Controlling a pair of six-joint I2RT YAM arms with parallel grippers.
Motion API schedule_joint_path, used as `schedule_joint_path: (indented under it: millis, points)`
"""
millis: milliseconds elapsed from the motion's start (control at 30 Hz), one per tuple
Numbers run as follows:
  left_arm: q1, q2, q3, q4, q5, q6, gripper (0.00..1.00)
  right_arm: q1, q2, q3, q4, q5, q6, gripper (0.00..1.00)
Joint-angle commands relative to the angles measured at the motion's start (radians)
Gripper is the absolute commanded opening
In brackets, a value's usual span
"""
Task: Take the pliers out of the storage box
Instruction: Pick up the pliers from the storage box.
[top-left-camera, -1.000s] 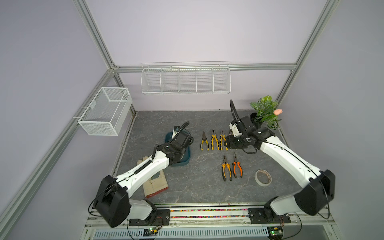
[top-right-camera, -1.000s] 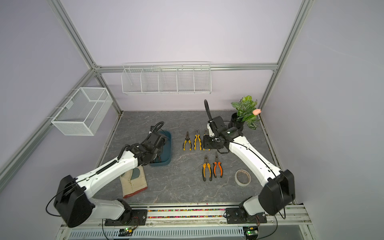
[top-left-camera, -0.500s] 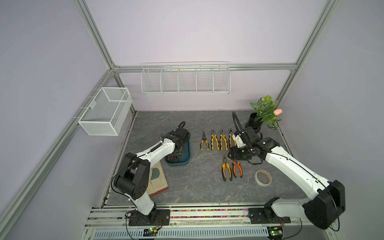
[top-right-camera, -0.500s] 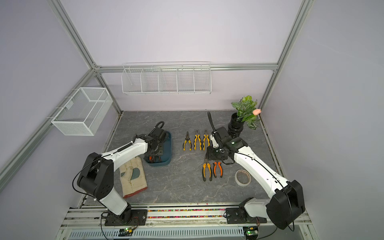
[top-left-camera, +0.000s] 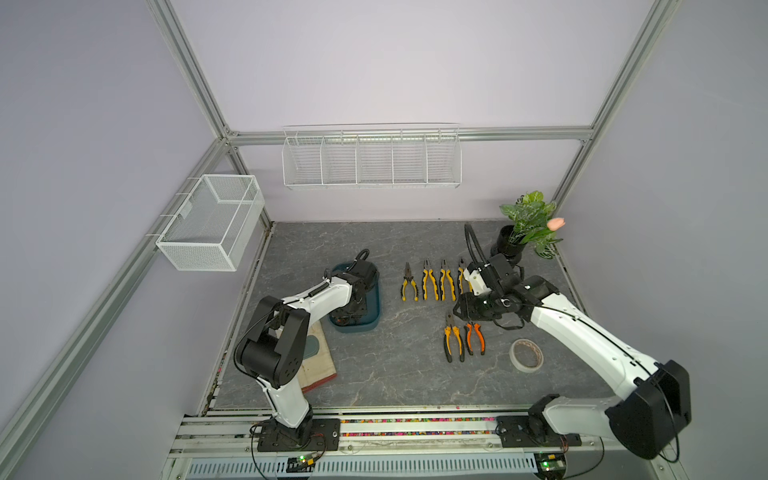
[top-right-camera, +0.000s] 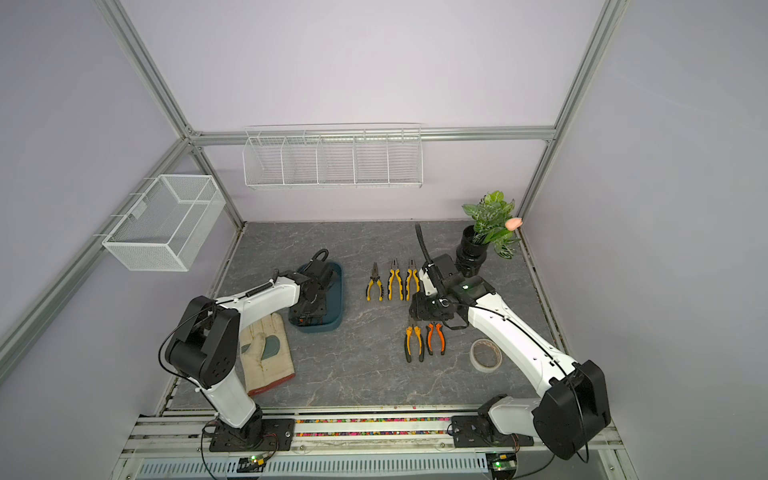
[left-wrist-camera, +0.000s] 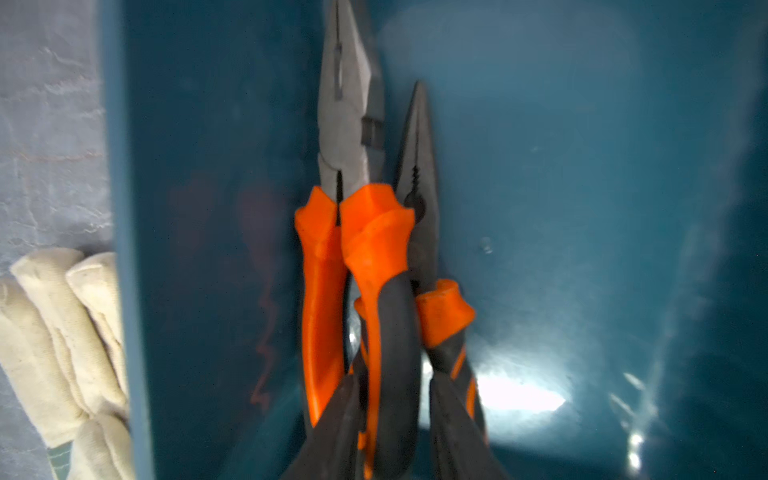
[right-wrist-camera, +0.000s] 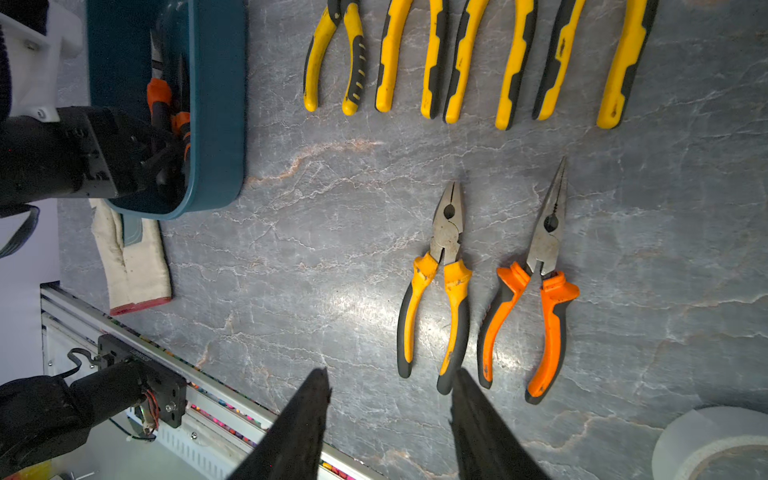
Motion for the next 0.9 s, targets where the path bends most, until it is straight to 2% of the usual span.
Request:
schedule_joint_path:
  millis: [0,167,233,500,600,667,867]
  points:
    - [0.012,0.008,-0.017,0.008,-0.006,-0.017,0.28,0.005,0.011,-0.024,0.017,-0.012,0.013,0.50]
    - [0.012,0.024,-0.019,0.021,0.014,-0.016,0.03,0.006,0.022,-0.025,0.022,-0.020,0.017,0.50]
    - [0.013,0.020,-0.021,0.025,0.019,-0.017,0.00,0.006,0.025,-0.025,0.022,-0.021,0.016,0.50]
    - [0.014,-0.038,-0.020,0.010,0.019,-0.008,0.00,0.006,0.024,-0.022,0.022,-0.019,0.018,0.50]
    - [0.014,-0.010,-0.016,0.011,0.027,-0.005,0.00,0.007,0.021,-0.024,0.023,-0.020,0.018,0.50]
    - [0.014,0.027,-0.012,0.019,0.044,-0.002,0.05,0.006,0.019,-0.028,0.025,-0.022,0.021,0.50]
    - [0.014,0.076,-0.020,0.055,0.073,-0.014,0.08,0.007,0.007,-0.039,0.025,-0.028,0.024,0.50]
